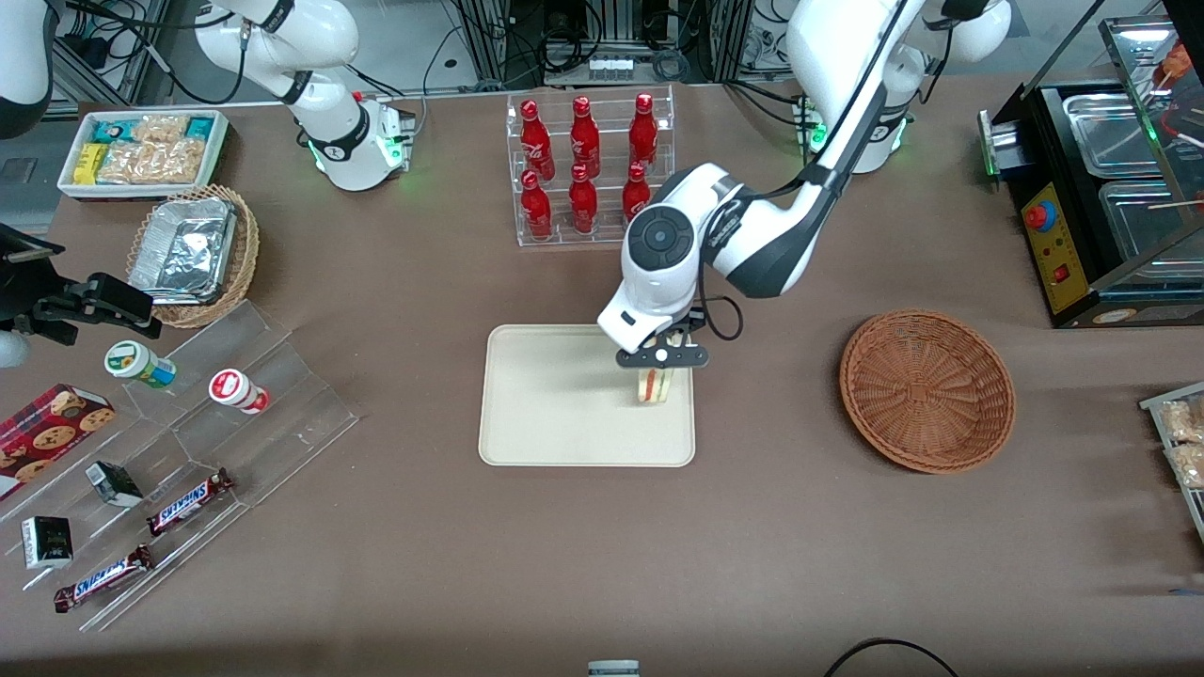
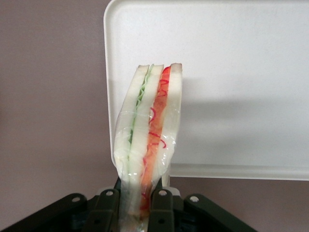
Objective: Place sandwich from basket to tray
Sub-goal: 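Carry the sandwich over the cream tray with the left gripper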
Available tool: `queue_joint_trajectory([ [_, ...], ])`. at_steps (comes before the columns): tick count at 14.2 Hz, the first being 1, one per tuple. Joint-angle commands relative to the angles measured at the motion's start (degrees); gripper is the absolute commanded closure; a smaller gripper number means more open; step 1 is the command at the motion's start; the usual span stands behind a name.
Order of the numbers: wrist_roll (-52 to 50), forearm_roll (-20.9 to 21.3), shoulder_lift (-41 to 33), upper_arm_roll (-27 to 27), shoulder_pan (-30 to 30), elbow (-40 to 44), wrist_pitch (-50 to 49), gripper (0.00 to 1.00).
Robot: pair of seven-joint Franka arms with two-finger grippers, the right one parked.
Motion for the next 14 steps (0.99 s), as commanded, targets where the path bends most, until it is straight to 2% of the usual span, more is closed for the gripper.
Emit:
queue_joint_trajectory([
  [1,-1.8,3.4,3.6,1.0,-1.5,2.7,1.2,0.76],
  [3,-4.4,4.8,5.4,1.1,-1.9,2.8,3.7,0.76],
  [10,-6.7,5.0,8.9,1.3,-1.7,5.9,6.0,0.75],
  [14,-10.1,6.5,11.0,1.3,-1.7,7.8,6.1,0.71],
])
